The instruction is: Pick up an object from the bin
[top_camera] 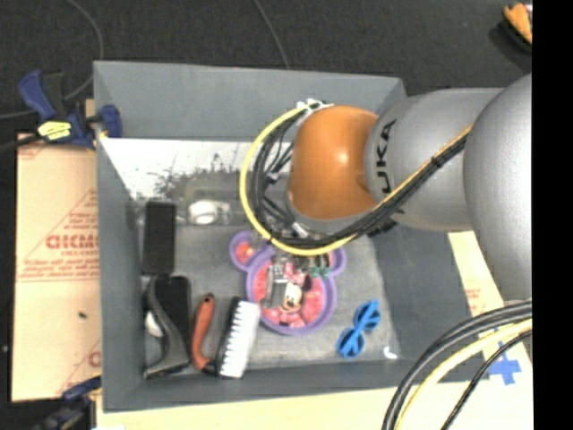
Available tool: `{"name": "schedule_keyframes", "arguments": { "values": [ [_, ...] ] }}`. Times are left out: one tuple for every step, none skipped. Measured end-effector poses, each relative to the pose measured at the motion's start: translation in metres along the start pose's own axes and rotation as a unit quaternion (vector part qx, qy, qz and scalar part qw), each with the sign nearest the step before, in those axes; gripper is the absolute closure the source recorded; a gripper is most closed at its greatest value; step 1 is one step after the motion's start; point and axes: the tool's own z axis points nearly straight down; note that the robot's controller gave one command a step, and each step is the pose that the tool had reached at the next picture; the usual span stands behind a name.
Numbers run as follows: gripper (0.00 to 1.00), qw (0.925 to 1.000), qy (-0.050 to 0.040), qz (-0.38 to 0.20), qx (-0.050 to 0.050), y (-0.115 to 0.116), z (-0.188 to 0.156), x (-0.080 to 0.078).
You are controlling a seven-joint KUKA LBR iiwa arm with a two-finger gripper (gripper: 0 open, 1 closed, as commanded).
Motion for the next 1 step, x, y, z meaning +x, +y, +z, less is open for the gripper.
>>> {"name": "schedule_keyframes", "arguments": {
  "values": [
    [0.0, 1.0, -0.0041, 0.001, 0.0, -0.0003, -0.005, -0.0018]
  ]
}}
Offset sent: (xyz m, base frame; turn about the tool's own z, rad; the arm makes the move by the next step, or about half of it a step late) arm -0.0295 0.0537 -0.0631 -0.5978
